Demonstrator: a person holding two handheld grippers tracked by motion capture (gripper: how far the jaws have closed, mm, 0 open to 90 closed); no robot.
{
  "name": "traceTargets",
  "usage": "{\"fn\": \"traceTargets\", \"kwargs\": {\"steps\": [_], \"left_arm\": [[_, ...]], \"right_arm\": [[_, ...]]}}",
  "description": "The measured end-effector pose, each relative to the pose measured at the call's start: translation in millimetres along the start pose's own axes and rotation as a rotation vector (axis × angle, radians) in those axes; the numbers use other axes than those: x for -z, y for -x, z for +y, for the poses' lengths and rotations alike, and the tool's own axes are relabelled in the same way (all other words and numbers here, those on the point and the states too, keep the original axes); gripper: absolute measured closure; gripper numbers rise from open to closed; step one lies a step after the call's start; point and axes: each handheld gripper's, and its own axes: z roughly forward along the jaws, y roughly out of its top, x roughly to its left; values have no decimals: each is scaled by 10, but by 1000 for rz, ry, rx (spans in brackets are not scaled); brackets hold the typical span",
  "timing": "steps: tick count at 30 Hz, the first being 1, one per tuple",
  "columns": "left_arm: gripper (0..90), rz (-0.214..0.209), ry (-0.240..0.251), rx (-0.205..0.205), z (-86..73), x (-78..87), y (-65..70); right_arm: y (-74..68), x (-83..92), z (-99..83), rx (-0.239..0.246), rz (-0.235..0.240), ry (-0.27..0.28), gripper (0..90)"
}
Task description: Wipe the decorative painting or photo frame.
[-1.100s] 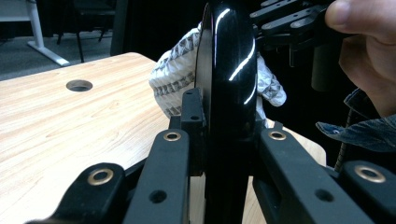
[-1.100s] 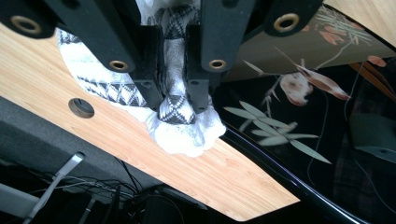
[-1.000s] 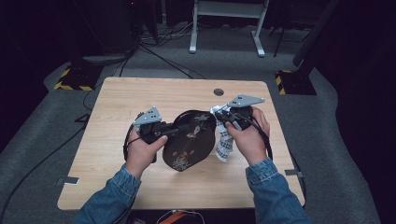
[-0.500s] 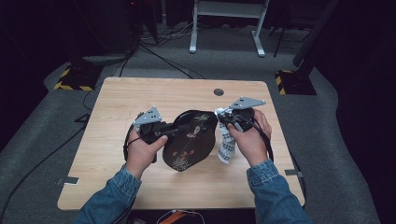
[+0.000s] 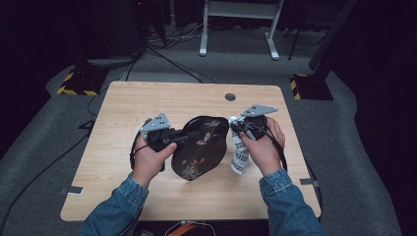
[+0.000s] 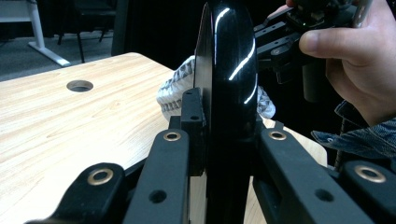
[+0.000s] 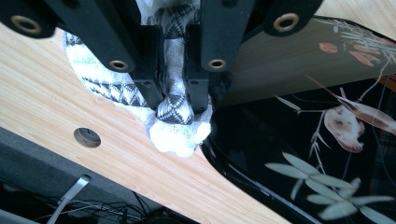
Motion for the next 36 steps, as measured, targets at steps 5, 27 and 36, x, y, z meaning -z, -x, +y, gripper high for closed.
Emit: {"fn": "traceTargets", "kwargs": {"steps": [5, 27, 36], "left_arm": [[795, -2, 0, 1, 0, -2, -1], [794, -1, -1, -1, -4, -4, -3], [796, 3, 3, 2, -7, -9, 0]], "right_arm": [[5, -27, -35, -7, 7, -9, 817], [-7, -126, -143, -18, 38, -55, 817], [-61, -205, -237, -10, 51, -91, 818]]}}
